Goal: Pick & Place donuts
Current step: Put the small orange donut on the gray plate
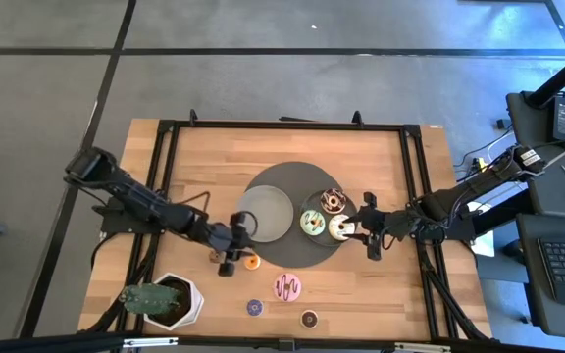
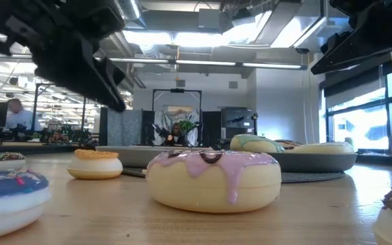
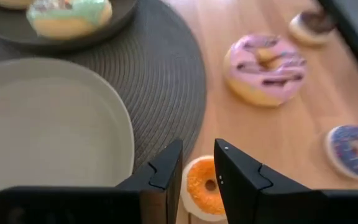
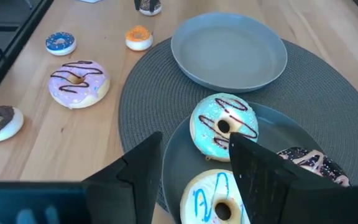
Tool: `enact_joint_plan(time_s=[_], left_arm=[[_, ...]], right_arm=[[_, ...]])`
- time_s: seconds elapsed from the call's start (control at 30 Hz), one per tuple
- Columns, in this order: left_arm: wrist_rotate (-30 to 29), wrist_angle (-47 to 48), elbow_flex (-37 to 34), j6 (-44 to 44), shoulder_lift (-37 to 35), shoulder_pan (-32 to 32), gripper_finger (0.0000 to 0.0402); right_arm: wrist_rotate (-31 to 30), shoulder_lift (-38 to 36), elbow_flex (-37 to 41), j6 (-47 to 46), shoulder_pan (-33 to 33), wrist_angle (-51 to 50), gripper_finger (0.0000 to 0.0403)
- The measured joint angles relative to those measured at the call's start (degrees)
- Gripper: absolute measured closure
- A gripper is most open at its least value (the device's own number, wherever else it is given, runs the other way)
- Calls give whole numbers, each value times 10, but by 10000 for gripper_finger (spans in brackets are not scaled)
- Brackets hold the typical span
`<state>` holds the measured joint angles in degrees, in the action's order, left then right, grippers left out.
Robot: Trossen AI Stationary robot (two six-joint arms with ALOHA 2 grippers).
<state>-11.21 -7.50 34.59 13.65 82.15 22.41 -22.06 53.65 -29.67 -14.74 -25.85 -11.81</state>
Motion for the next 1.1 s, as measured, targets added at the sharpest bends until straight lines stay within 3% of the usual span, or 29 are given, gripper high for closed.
enact_joint_plan(time_s=[0.37, 0.9, 1.1], left_arm=[[-26, 77, 55, 19, 89, 20, 314], [-23, 82, 54, 21, 102, 24, 315], [-24, 82, 54, 21, 101, 24, 352]], right_arm=[[1, 0, 0, 0, 0, -3, 217], [2, 0, 0, 0, 0, -3, 217], [2, 0, 0, 0, 0, -3, 217]])
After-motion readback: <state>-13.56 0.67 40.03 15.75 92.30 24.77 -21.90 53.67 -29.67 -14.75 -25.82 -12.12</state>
